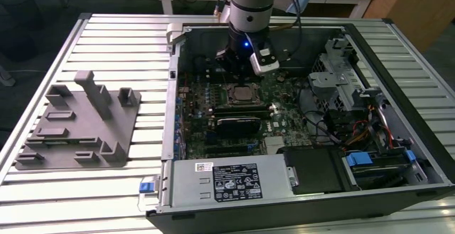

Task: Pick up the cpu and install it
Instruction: 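Close the cpu cover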

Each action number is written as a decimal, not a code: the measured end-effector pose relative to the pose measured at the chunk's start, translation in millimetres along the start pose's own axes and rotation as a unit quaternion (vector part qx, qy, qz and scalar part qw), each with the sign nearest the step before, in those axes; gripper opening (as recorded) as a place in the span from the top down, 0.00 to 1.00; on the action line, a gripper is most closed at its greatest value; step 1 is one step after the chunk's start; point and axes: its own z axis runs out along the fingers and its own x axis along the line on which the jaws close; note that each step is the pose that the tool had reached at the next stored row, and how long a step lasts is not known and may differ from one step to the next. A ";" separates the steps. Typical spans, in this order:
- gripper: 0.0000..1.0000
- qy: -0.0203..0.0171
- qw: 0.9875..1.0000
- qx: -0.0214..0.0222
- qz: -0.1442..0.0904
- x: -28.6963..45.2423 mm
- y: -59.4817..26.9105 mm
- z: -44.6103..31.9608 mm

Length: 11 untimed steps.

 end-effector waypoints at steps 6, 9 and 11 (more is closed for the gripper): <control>0.89 0.000 1.000 0.000 0.000 3.9 -0.9 1.9; 0.89 0.000 1.000 -0.001 -0.002 3.9 -1.2 3.5; 0.89 0.000 1.000 -0.001 -0.005 3.9 -1.6 4.3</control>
